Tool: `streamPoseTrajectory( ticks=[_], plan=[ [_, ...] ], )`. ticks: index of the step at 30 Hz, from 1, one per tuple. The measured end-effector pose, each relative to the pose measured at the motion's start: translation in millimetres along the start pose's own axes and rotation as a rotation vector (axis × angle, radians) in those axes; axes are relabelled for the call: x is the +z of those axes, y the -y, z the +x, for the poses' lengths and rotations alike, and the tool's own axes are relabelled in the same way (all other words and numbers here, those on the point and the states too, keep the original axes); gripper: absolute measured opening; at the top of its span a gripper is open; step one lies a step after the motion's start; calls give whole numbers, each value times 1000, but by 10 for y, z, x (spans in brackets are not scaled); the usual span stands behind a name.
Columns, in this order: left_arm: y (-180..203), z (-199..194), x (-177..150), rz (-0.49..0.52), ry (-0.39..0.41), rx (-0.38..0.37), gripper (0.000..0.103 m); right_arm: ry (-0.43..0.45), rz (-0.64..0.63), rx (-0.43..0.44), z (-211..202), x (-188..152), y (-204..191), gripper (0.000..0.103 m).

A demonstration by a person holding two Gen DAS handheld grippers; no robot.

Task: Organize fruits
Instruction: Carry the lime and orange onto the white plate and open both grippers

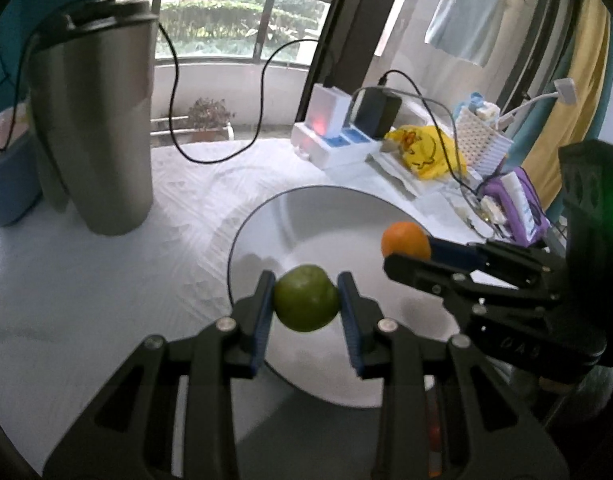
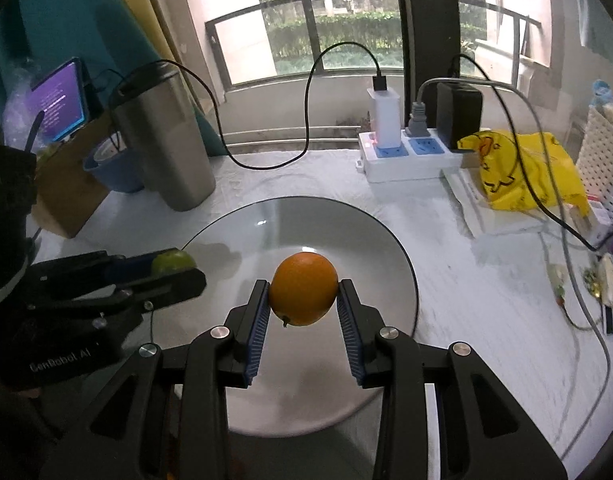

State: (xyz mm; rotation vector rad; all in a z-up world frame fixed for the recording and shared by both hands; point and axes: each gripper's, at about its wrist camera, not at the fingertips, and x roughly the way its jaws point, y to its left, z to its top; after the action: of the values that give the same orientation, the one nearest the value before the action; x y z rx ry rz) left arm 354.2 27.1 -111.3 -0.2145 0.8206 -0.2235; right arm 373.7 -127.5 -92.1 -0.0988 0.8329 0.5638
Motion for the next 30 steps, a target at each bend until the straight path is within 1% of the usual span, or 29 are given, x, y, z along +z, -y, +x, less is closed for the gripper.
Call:
streamPoseTrajectory(
  ticks=[4, 6, 14, 18, 20, 22, 30],
  plan=[
    [-68, 113, 28, -15, -28, 0, 33, -31, 0, 5, 167, 74, -18, 37],
    [-96, 127, 29, -21, -29, -2, 33, -46, -5, 7, 245, 98, -32, 37],
    [-102, 112, 65, -34, -33, 27, 34, -47, -10, 5, 270, 117, -68, 37],
    [-56, 15, 74, -25, -13, 30, 37, -26, -12, -6, 165, 125, -77, 37],
    [-23, -70, 79, -18, 4, 27, 45, -13, -13, -13, 86, 127, -85, 37],
    [7, -157, 78, -16, 17, 16, 45, -2, -15, -17, 8, 122, -100, 37],
    [139, -503, -30, -3, 61, 26, 45, 34, -21, -24, -329, 29, -218, 37]
  ],
)
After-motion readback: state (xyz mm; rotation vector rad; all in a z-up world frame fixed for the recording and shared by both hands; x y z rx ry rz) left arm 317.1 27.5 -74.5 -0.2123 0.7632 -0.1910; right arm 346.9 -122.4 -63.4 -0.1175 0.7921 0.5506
